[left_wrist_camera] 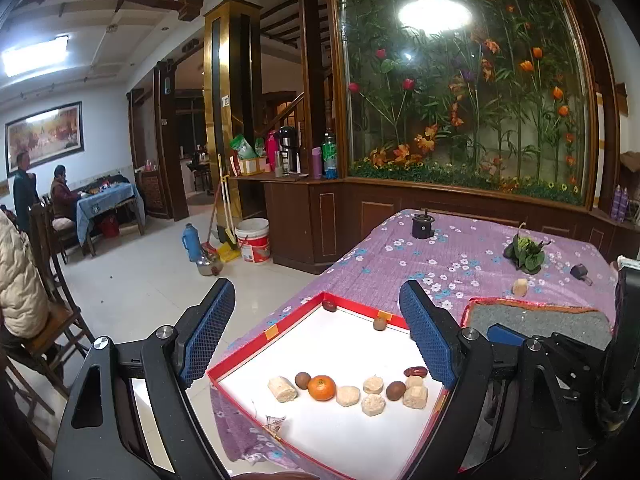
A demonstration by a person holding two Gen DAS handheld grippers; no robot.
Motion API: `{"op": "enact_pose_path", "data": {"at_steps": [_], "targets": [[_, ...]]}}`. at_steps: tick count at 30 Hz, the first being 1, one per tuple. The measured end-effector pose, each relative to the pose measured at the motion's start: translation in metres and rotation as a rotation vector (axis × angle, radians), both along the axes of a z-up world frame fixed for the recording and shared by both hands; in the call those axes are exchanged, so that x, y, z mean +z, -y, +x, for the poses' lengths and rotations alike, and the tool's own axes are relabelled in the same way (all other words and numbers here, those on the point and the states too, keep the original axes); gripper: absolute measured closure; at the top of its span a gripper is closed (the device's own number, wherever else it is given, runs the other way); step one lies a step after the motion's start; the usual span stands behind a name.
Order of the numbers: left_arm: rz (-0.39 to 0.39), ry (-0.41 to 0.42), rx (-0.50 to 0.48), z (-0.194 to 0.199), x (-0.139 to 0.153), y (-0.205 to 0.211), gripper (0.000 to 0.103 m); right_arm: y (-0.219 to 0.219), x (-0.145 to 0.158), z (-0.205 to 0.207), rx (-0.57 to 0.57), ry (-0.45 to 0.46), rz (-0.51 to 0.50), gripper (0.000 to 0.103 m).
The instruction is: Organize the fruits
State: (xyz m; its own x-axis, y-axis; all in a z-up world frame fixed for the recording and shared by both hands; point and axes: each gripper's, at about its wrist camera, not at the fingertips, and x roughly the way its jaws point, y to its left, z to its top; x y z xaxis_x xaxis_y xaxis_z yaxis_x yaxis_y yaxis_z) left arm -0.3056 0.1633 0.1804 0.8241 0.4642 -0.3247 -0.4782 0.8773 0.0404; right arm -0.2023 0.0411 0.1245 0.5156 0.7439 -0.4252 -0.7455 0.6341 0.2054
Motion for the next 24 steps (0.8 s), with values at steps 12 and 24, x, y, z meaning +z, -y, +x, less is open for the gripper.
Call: {"op": "enact_pose_path", "data": {"at_steps": [12, 24], "targets": [[-0.008, -0.018, -0.007, -0.0024, -0.003, -0.0036, 0.018, -0.0064, 0.002, -0.0066, 0.013, 0.017, -0.013, 0.062], [0.003, -0.019, -0.016, -0.0039, -0.0013, -0.0014, 0.018, -0.004, 0.0019, -0.002, -0.003, 0.006, 0.0, 0.061]]}}
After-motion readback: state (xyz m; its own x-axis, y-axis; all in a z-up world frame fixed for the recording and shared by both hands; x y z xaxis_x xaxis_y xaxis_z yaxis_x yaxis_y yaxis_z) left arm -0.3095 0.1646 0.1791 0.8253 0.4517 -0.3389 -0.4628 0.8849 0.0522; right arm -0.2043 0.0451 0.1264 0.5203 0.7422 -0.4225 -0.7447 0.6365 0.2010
